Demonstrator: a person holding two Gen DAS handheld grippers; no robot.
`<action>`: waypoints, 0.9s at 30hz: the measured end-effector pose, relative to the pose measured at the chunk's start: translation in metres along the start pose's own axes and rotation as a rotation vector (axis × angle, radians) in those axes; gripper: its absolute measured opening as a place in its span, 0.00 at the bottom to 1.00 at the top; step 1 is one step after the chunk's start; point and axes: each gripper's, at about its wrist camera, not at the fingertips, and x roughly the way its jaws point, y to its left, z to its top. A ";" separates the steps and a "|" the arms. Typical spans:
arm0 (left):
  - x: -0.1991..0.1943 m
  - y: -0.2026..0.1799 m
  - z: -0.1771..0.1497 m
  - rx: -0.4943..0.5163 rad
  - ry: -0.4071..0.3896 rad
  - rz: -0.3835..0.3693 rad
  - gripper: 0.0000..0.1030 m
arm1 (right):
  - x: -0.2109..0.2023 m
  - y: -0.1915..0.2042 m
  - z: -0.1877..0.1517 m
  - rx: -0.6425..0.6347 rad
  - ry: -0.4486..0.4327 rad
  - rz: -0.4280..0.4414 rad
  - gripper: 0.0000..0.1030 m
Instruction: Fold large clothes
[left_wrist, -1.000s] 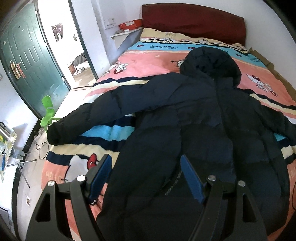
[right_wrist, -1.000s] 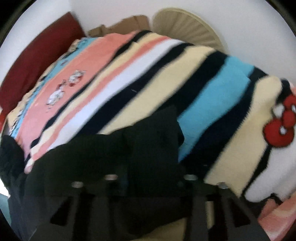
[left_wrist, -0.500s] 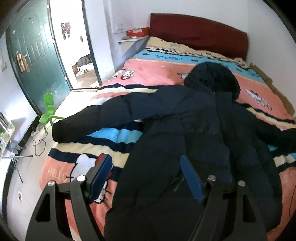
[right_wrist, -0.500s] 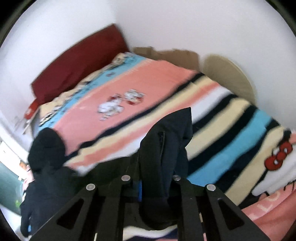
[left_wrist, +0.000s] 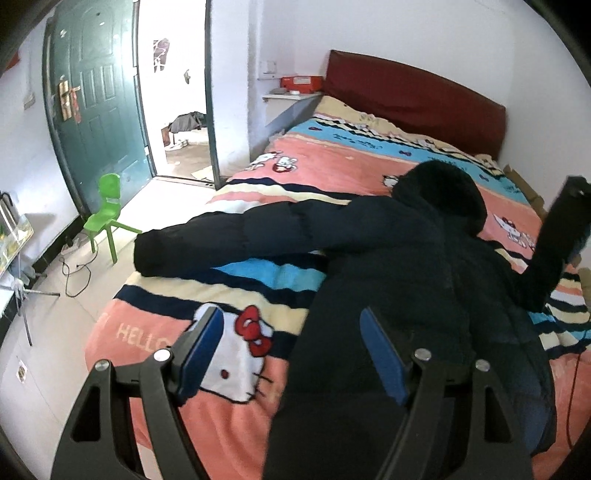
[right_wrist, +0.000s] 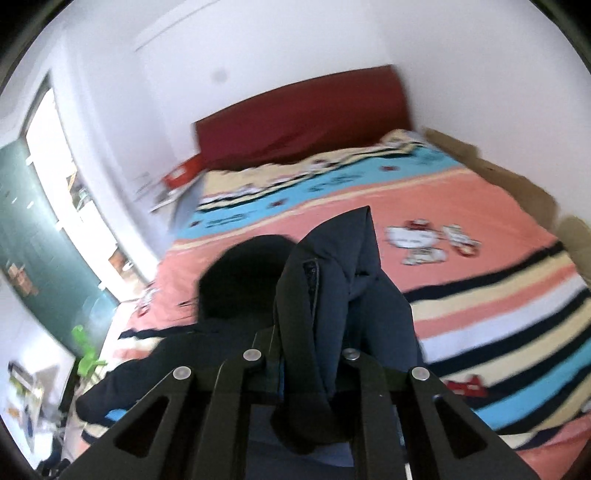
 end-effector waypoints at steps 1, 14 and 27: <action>0.001 0.006 0.000 -0.008 0.000 -0.001 0.73 | 0.005 0.016 -0.001 -0.014 0.006 0.014 0.11; 0.037 0.090 -0.002 -0.116 0.030 0.008 0.73 | 0.127 0.189 -0.090 -0.206 0.215 0.057 0.12; 0.064 0.124 -0.005 -0.163 0.058 0.024 0.73 | 0.219 0.244 -0.204 -0.322 0.421 -0.052 0.28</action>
